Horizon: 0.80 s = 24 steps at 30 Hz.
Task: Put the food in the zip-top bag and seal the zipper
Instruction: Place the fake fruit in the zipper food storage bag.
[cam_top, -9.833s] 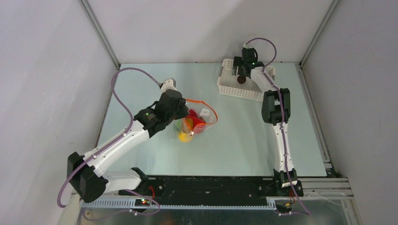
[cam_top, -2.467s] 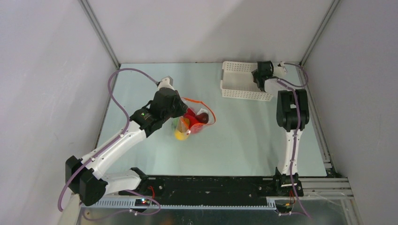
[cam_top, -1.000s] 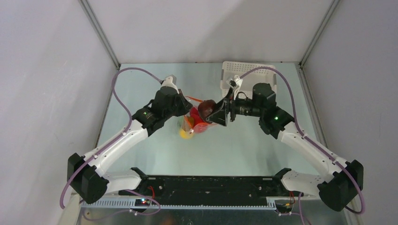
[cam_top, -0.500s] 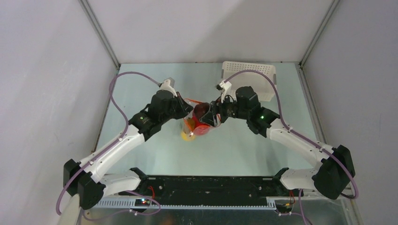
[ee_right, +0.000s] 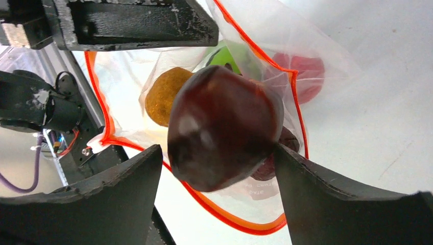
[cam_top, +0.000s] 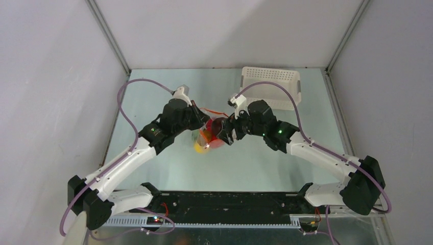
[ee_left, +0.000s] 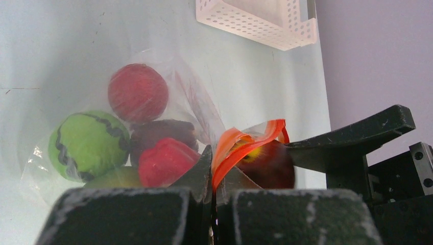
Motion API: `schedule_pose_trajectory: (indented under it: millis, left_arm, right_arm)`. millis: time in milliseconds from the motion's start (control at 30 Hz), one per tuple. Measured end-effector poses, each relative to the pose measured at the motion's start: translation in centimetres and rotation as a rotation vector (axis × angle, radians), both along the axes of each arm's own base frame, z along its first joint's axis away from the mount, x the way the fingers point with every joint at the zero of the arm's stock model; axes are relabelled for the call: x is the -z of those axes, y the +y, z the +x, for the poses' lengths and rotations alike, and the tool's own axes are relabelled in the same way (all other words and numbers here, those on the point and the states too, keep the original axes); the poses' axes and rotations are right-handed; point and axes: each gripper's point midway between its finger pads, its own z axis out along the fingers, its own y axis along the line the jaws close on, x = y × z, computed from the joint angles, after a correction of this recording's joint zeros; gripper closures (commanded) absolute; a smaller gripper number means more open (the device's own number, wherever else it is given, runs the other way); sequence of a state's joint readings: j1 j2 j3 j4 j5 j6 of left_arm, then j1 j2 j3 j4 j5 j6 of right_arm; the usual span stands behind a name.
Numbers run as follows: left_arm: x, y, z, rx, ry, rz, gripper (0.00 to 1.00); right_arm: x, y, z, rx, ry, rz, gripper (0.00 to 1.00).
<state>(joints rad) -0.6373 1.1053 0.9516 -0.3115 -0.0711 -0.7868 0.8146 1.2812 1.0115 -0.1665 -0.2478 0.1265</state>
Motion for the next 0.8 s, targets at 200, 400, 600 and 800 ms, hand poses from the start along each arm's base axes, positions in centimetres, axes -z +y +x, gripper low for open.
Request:
schedule_pose_trajectory:
  millis: [200,400,600,800]
  left_arm:
    - [0.0,-0.1,-0.1,0.007,0.002,-0.003,1.0]
    - [-0.1,-0.3,-0.3,0.024,0.004,-0.011,1.0]
    - [-0.5,-0.3,-0.4,0.025,-0.005,-0.018,1.0]
    - [-0.5,-0.3,-0.5,0.028,-0.006,-0.02,1.0]
  right_arm:
    - [0.1,-0.3,0.3,0.026,-0.008,-0.012,0.07]
    - [-0.4,-0.2,-0.1,0.012,-0.01,-0.004,0.03]
    - [-2.8,-0.4,-1.1,-0.024,-0.042,0.045,0.0]
    - [-6.5,-1.4,-1.9,-0.043,-0.1,0.12,0.01]
